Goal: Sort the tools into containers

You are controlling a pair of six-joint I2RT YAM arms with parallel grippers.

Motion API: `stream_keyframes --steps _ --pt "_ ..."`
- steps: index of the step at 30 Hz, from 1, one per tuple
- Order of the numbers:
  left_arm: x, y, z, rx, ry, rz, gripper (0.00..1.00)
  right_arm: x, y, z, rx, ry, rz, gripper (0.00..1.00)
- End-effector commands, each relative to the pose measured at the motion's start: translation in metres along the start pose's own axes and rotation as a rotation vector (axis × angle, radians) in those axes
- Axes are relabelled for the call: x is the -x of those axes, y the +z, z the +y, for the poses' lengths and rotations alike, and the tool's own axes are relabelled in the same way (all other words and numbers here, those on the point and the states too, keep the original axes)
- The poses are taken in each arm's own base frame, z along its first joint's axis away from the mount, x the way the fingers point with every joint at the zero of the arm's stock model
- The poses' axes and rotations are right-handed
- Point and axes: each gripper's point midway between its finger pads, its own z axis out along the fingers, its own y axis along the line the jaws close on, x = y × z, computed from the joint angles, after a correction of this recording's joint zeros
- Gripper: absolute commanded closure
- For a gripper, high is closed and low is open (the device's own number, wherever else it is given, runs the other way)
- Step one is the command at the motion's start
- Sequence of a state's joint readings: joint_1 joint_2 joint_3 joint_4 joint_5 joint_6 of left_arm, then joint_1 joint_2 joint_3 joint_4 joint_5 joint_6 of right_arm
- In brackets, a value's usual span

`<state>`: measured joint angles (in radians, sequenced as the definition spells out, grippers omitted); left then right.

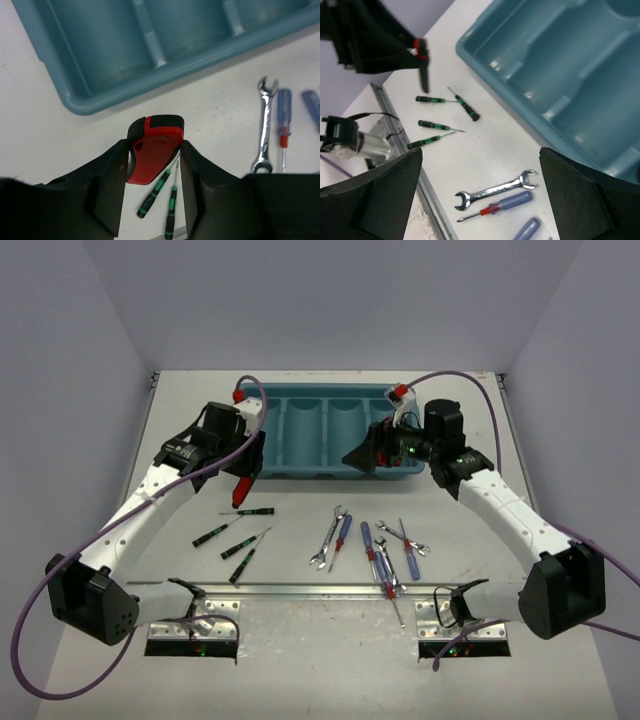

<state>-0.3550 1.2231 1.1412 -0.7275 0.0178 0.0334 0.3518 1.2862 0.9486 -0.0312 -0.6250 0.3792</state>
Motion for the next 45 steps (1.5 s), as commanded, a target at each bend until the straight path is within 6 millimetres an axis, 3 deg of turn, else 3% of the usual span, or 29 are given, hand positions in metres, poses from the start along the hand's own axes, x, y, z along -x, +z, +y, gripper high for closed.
stream_keyframes --steps 1,3,9,14,17,26,28,31,32,33,36,37,38,40,41,45 --pt "0.067 -0.004 -0.033 -0.153 -0.163 -0.233 1.00 0.024 0.006 0.060 0.158 -0.136 -0.123 0.01" --pt "0.079 -0.004 -0.049 -0.245 -0.201 -0.275 1.00 0.016 0.013 0.069 0.168 -0.157 -0.135 0.01" --pt "0.112 -0.010 -0.067 -0.351 -0.375 -0.355 1.00 -0.005 0.031 0.062 0.148 -0.115 -0.102 0.03" --pt "0.118 -0.013 -0.086 -0.473 -0.510 -0.354 1.00 -0.015 0.055 0.062 0.135 -0.107 -0.038 0.06" --pt "0.110 -0.008 -0.092 -0.506 -0.573 -0.329 1.00 -0.018 0.068 0.068 0.129 -0.114 -0.005 0.07" --pt "0.107 -0.019 -0.103 -0.587 -0.655 -0.351 1.00 -0.001 0.093 0.047 -0.005 -0.138 -0.029 0.16" --pt "0.107 -0.023 -0.103 -0.586 -0.664 -0.361 1.00 -0.001 0.098 0.048 -0.001 -0.145 -0.021 0.27" --pt "0.108 -0.026 -0.098 -0.563 -0.675 -0.388 1.00 -0.004 0.103 0.052 0.029 -0.147 0.005 0.60" --pt "0.109 -0.027 -0.096 -0.557 -0.679 -0.395 1.00 -0.004 0.103 0.054 0.040 -0.147 0.008 0.79" --pt "0.110 -0.028 -0.095 -0.550 -0.686 -0.403 1.00 -0.004 0.103 0.054 0.043 -0.145 0.007 0.88" --pt "0.121 -0.036 -0.092 -0.554 -0.694 -0.458 1.00 -0.004 0.100 0.057 0.049 -0.148 0.006 1.00" --pt "0.123 -0.038 -0.091 -0.552 -0.688 -0.468 0.90 -0.002 0.096 0.056 0.035 -0.153 0.002 1.00" --pt "0.126 -0.040 -0.090 -0.541 -0.679 -0.474 0.70 0.000 0.093 0.053 0.013 -0.157 -0.002 1.00" --pt "0.130 -0.043 -0.084 -0.494 -0.660 -0.476 0.07 0.004 0.086 0.044 -0.050 -0.158 -0.009 1.00" --pt "0.131 -0.045 -0.077 -0.446 -0.642 -0.486 0.01 0.007 0.080 0.031 -0.118 -0.146 -0.009 1.00" --pt "0.117 -0.056 -0.042 -0.224 -0.572 -0.503 0.00 0.014 0.045 -0.038 -0.417 -0.019 0.053 1.00"
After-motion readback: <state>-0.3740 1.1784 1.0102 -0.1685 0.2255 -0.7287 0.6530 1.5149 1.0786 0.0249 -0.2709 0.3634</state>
